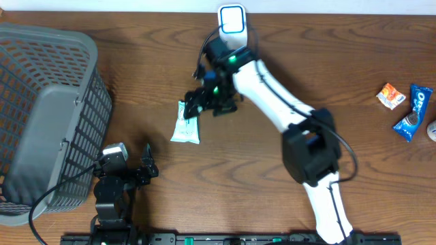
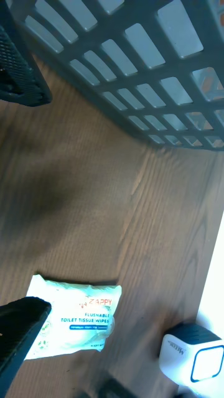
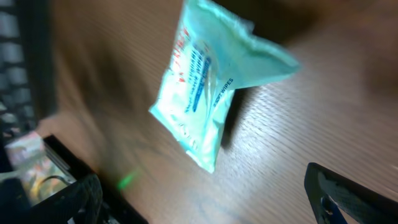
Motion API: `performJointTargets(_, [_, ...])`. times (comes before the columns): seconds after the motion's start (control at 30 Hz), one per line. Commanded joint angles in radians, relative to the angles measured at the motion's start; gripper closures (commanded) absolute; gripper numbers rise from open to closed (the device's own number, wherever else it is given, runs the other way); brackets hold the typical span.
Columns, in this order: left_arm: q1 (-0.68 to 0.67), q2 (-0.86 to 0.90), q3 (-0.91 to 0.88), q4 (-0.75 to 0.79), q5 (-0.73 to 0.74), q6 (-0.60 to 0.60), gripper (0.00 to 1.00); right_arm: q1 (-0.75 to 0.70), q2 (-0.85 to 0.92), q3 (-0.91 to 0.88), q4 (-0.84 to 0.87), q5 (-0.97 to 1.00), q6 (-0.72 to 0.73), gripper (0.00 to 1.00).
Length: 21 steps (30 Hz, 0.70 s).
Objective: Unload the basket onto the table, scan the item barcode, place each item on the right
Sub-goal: 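Move the right gripper to the light-blue wipes packet and grasp it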
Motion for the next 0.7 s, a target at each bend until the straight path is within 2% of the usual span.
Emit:
performJointTargets(0.0, [0.005,-0.002,-0.026,-0.007,-0.013,0.009,0.02,0.033,0.087,0.001,0.009,-0.040,0.037,0.01])
performJointTargets(0.1, [0.005,-0.002,-0.026,-0.007,-0.013,0.008,0.02,0.043,0.139,0.001,0.047,-0.040,0.042,0.02])
performJointTargets(0.17, [0.005,-0.002,-0.026,-0.007,-0.013,0.008,0.02,0.044,0.169,0.001,0.078,-0.040,0.061,0.07])
performJointTargets(0.23, [0.005,-0.002,-0.026,-0.007,-0.013,0.009,0.02,0.044,0.200,0.001,0.119,-0.039,0.067,0.21])
performJointTargets(0.27, [0.005,-0.002,-0.026,-0.007,-0.013,0.009,0.02,0.044,0.216,0.001,0.137,-0.039,0.066,0.44])
performJointTargets(0.3, [0.005,-0.002,-0.026,-0.007,-0.013,0.009,0.02,0.044,0.226,0.001,0.143,-0.039,0.066,0.73])
performJointTargets(0.33, [0.005,-0.002,-0.026,-0.007,-0.013,0.008,0.02,0.044,0.238,0.001,0.142,-0.040,0.066,0.98])
performJointTargets(0.5, [0.005,-0.002,-0.026,-0.007,-0.013,0.009,0.02,0.033,0.226,0.003,0.118,-0.022,-0.005,0.99])
performJointTargets(0.57, [0.005,-0.002,-0.026,-0.007,-0.013,0.009,0.02,0.018,0.199,0.011,0.089,-0.072,-0.071,0.99])
performJointTargets(0.67, [0.005,-0.002,-0.026,-0.007,-0.013,0.009,0.02,-0.027,0.137,0.023,-0.014,-0.273,-0.228,0.99])
